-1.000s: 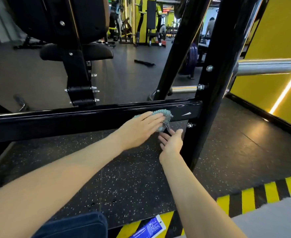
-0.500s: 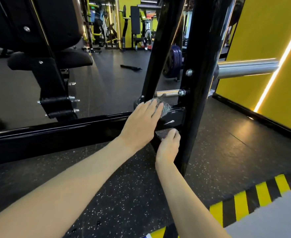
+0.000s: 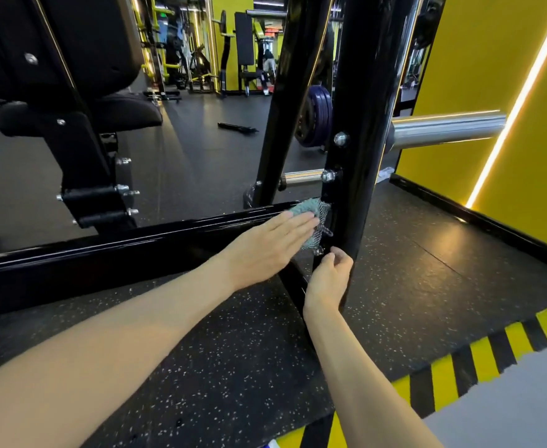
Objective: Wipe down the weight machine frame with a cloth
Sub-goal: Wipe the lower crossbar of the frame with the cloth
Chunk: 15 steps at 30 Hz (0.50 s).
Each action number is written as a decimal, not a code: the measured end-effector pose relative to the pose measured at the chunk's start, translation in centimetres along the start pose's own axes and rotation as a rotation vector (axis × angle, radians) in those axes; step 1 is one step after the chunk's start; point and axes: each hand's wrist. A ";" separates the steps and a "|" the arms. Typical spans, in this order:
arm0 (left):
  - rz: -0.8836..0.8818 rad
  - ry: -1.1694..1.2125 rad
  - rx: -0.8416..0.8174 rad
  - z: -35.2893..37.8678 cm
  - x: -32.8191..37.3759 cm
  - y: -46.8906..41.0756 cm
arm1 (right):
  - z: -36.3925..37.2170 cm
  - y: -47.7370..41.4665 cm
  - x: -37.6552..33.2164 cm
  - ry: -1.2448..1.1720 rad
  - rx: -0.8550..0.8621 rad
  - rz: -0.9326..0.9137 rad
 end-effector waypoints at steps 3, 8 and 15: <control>0.018 0.000 -0.024 0.2 -0.9 3.7 | -0.4 -0.2 0.4 0.032 -0.018 0.013; 0.050 0.054 -0.061 -0.4 1.4 -0.3 | -0.3 0.1 0.8 0.056 -0.037 -0.069; -0.073 -0.093 -0.077 -1.5 3.1 1.5 | 0.3 -0.1 1.0 0.030 0.002 0.005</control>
Point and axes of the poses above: each hand's wrist, its own y-axis away from the middle knuckle, its own z-axis out of the palm, x = y × z, and after that the axes turned 11 degrees about -z, right-handed
